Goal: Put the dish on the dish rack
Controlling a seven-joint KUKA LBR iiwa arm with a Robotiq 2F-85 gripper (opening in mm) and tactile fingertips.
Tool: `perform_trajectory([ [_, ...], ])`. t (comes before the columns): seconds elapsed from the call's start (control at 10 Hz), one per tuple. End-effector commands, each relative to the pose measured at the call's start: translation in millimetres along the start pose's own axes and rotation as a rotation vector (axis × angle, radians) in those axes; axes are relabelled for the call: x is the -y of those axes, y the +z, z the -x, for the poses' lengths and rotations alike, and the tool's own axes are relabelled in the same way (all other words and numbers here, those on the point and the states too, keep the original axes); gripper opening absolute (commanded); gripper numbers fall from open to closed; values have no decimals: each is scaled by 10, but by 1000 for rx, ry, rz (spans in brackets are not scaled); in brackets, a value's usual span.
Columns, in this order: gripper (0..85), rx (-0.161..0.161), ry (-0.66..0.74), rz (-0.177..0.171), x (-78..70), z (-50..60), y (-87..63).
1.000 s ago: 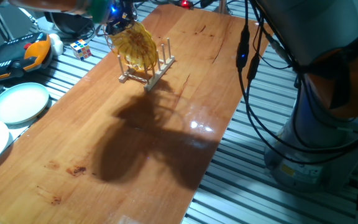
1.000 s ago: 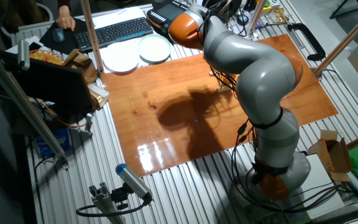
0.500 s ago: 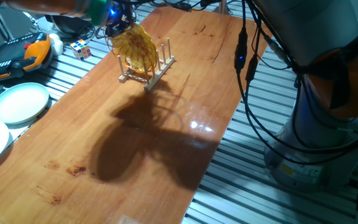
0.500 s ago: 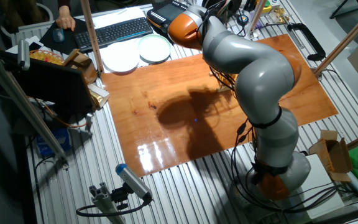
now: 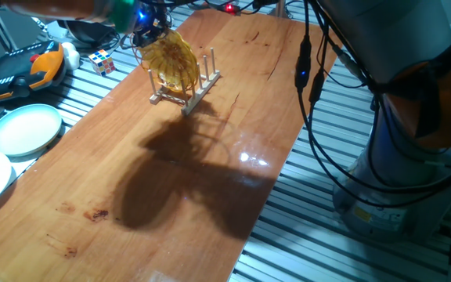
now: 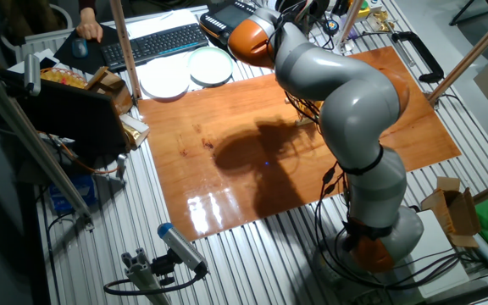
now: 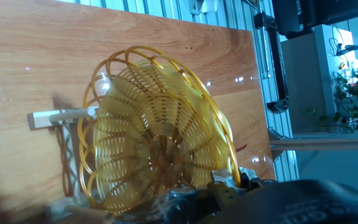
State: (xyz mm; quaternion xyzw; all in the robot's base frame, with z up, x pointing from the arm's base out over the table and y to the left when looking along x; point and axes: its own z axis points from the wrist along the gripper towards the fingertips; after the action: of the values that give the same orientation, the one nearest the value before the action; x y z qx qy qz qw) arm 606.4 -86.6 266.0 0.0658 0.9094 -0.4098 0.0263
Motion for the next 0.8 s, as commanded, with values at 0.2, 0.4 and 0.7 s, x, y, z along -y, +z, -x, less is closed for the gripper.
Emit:
perform_trajectory([
  [0.2,13,2,-2,8,-1,-1,-1],
  [0.4,133,7,3,13,-4,-2,-1],
  [0.7,283,12,7,15,0,-2,3],
])
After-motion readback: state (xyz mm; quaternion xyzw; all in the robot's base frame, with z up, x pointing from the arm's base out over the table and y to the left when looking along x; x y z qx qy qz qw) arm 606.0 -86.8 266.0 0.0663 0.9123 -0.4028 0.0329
